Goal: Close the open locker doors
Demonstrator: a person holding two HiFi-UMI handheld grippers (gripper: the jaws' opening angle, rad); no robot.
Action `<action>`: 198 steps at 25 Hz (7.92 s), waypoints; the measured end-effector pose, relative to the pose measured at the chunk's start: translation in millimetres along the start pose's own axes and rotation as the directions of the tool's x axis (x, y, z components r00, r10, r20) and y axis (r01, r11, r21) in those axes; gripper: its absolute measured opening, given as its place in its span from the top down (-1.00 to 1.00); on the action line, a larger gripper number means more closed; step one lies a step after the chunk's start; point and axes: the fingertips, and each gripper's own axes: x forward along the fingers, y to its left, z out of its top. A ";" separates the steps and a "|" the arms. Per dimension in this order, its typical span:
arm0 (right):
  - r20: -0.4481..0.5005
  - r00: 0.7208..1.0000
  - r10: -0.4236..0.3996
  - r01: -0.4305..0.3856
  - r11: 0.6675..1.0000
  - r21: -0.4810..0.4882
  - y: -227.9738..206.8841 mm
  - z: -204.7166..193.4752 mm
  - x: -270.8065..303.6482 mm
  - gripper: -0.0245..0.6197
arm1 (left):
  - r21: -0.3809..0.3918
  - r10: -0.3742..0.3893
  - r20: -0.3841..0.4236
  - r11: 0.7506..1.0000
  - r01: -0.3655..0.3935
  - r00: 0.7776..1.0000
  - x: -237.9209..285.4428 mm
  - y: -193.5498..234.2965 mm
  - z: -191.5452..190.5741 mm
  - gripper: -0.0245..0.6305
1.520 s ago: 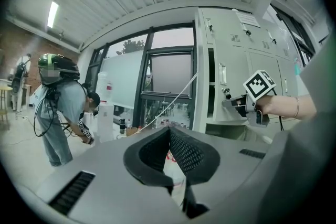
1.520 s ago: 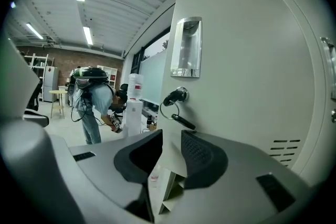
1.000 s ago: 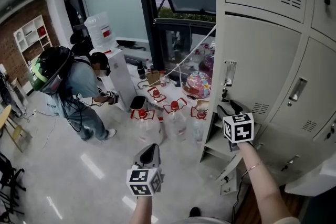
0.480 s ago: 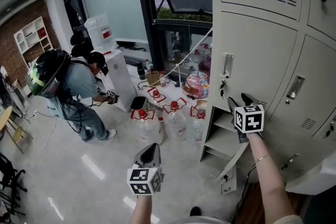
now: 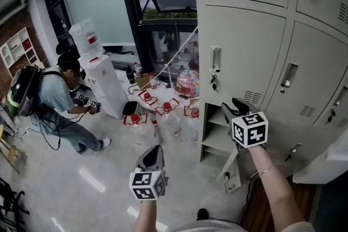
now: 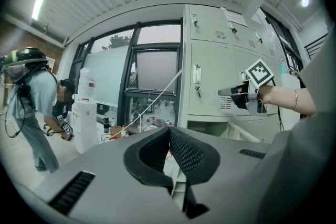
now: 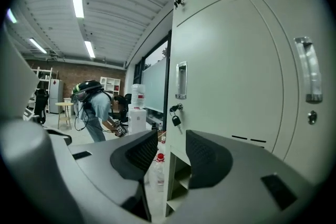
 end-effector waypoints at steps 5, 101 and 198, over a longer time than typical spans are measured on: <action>0.047 0.999 0.013 -0.015 0.999 0.042 21.3 -4.2 -54.5 0.55 | 0.014 -0.063 0.016 0.998 0.063 0.998 -3.7 -22.2 -0.1 0.86; -0.336 0.942 -0.017 0.028 0.999 0.026 14.0 -185.8 142.3 0.64 | -0.032 0.031 -0.160 0.999 -0.037 0.987 80.6 10.4 -65.0 0.86; -0.775 0.629 -0.057 0.480 0.813 0.330 -62.3 -715.7 -89.2 0.60 | -0.113 -0.278 -0.548 0.959 0.259 0.789 120.6 -155.3 -420.6 0.86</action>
